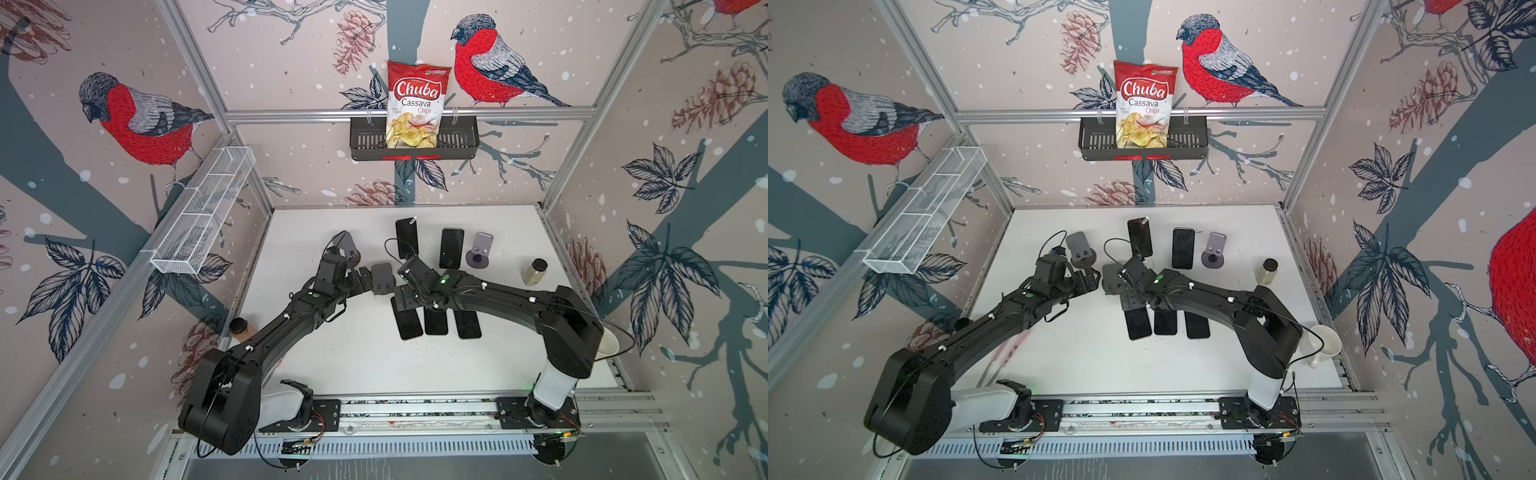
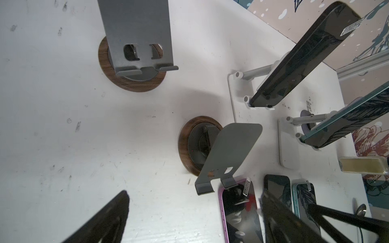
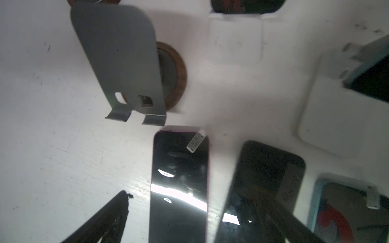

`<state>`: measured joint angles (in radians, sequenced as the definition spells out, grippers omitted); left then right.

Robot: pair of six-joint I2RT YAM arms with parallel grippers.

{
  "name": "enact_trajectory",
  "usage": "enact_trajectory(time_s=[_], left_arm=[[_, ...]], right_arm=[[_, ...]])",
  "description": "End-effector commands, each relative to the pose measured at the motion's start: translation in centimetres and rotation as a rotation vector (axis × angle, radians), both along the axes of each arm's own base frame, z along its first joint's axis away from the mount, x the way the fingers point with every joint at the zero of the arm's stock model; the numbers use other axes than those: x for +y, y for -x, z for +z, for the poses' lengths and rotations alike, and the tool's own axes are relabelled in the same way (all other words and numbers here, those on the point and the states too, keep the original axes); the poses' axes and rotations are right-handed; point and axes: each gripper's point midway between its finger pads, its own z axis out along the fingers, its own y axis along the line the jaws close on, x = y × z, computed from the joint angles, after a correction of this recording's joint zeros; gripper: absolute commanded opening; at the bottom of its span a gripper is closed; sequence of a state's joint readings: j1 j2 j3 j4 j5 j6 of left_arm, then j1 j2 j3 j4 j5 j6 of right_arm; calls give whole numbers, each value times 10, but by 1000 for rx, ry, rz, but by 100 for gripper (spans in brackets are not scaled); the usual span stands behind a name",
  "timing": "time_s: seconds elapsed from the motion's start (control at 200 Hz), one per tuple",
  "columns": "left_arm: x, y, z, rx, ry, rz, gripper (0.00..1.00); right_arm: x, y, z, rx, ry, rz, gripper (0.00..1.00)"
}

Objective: Remove the phone from the phone stand
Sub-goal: Place the phone at the center of the table, then pick up the phone stand from the center of the table.

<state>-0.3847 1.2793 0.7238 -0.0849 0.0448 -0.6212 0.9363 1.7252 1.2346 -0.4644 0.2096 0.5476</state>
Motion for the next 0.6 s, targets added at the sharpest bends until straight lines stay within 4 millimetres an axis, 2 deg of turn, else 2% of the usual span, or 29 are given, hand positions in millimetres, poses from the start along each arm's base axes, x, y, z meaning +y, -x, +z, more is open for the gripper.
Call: enact_trajectory(time_s=[0.0, 0.105, 0.261, 0.421, 0.486, 0.511, 0.596], left_arm=[[-8, -6, 4, -11, -25, 3, 95], [-20, -12, 6, -16, -64, 1, 96], [-35, -23, 3, -11, -112, -2, 96], [-51, -32, -12, 19, -196, -4, 96], [-54, -30, -27, 49, -246, -4, 96], [-59, -37, -21, 36, -247, -2, 96], [-64, -41, -33, 72, -291, 5, 96]], right_arm=[[-22, -13, 15, -49, 3, -51, 97], [-44, -23, 27, -72, -9, -96, 100], [-64, -30, 43, -107, -45, -121, 99], [-75, -33, 57, -135, -90, -130, 99], [-78, -33, 59, -140, -104, -130, 99], [-78, -32, 60, -141, -109, -127, 99], [-80, -30, 59, -141, -123, -120, 99]])
